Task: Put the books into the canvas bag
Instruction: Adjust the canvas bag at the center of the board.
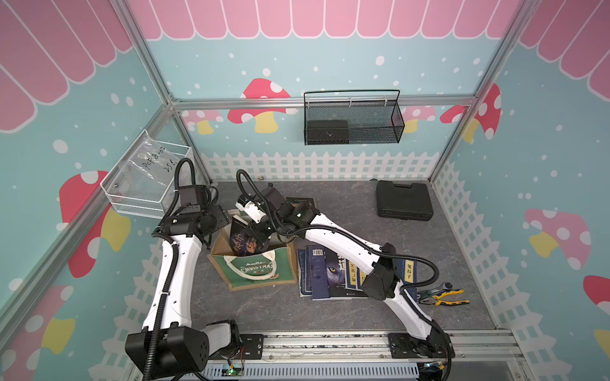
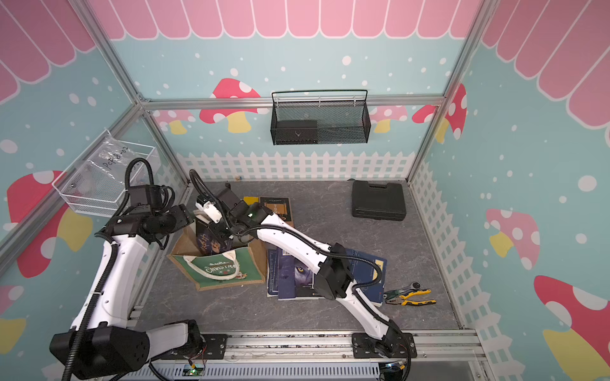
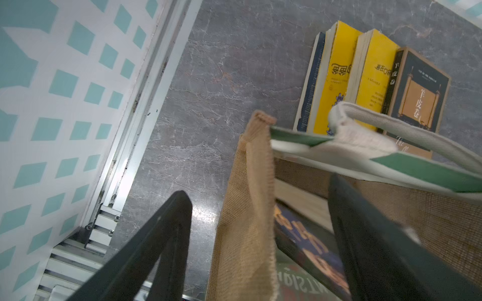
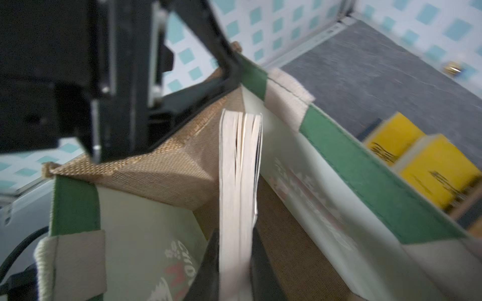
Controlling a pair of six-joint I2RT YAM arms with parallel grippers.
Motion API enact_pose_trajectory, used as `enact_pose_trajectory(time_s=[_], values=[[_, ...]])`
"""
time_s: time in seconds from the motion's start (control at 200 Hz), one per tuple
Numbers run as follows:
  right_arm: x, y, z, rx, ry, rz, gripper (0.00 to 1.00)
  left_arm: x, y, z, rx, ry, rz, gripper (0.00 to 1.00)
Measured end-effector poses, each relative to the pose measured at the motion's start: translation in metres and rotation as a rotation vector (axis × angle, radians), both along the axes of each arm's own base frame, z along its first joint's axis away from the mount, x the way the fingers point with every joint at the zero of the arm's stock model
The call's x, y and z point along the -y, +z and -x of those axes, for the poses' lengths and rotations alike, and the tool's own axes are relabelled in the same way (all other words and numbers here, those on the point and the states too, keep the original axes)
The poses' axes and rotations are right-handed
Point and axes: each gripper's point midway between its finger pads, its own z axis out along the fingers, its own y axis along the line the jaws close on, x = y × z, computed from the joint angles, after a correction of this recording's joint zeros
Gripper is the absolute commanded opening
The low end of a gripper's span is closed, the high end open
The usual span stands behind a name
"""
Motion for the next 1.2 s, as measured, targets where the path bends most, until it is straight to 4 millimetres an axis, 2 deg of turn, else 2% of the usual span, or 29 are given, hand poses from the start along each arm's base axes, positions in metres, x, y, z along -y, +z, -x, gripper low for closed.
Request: enact_pose_trajectory(time_s=[0.075,0.16,0.28,0.34,0.425,0.57,0.65,0.826,0.976,1.201], values=[[-0.009,-0.004,0.015,-0.006,0.122,-0.026,0.0,-0.003,0.007,0.006,0.016,0.012,-0.013,0.86],[-0.011,-0.009,0.03,-0.008,0.223,-0.027,0.0,-0.006,0.015,0.013,0.035,0.023,-0.027,0.86],[-0.006,-0.02,0.033,0.005,0.245,0.005,0.0,-0.006,0.02,0.02,0.036,0.025,-0.036,0.86],[0.001,-0.024,0.024,-0.001,0.205,0.036,0.0,-0.006,0.02,0.022,0.034,0.026,-0.033,0.86],[0.017,-0.025,0.003,-0.004,0.1,0.088,0.0,-0.005,0.022,0.025,0.042,0.024,-0.032,0.86],[0.041,-0.009,-0.033,0.023,-0.081,0.121,0.0,0.0,0.028,0.029,0.065,0.005,-0.02,0.85],[0.048,-0.005,-0.04,0.026,-0.132,0.126,0.0,0.007,0.025,0.028,0.065,-0.032,0.002,0.84],[0.056,0.004,-0.026,0.015,-0.148,0.131,0.0,0.022,0.011,0.017,0.037,-0.122,0.059,0.84],[0.061,0.018,-0.017,0.008,-0.156,0.111,0.0,0.036,0.004,-0.002,0.038,-0.213,0.109,0.84],[0.089,0.029,-0.007,0.004,-0.192,0.123,0.0,0.059,0.013,-0.037,0.067,-0.369,0.143,0.84]])
